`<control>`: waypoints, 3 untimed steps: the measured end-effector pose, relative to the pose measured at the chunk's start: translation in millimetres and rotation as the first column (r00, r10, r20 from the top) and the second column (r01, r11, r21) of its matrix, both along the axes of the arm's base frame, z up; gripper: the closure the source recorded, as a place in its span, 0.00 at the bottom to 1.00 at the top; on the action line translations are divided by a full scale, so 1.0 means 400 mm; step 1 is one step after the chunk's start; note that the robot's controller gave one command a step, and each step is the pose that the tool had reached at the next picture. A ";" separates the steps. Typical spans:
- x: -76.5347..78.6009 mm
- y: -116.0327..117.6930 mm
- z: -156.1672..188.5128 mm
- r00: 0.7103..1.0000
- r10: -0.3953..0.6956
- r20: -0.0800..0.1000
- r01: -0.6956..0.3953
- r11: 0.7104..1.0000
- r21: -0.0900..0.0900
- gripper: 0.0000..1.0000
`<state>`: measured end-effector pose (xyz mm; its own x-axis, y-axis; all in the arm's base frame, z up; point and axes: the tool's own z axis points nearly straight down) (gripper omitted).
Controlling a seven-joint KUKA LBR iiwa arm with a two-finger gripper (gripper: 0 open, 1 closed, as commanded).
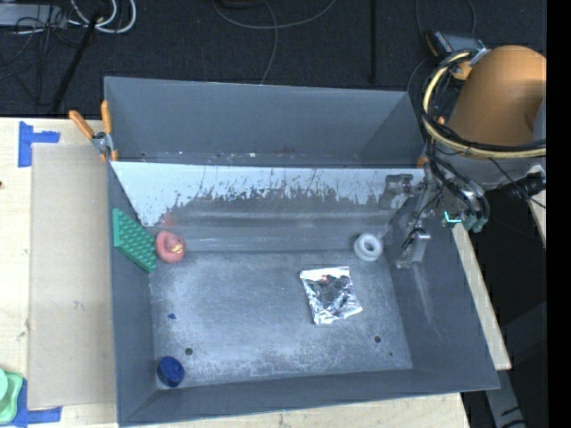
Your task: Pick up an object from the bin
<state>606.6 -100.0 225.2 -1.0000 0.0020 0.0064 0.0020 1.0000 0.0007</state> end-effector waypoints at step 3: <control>-0.080 0.094 0.274 0.995 0.103 0.018 -0.103 0.995 -0.003 1.00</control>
Offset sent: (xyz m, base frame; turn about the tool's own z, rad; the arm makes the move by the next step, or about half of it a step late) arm -0.0097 0.0449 -0.1478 -0.0531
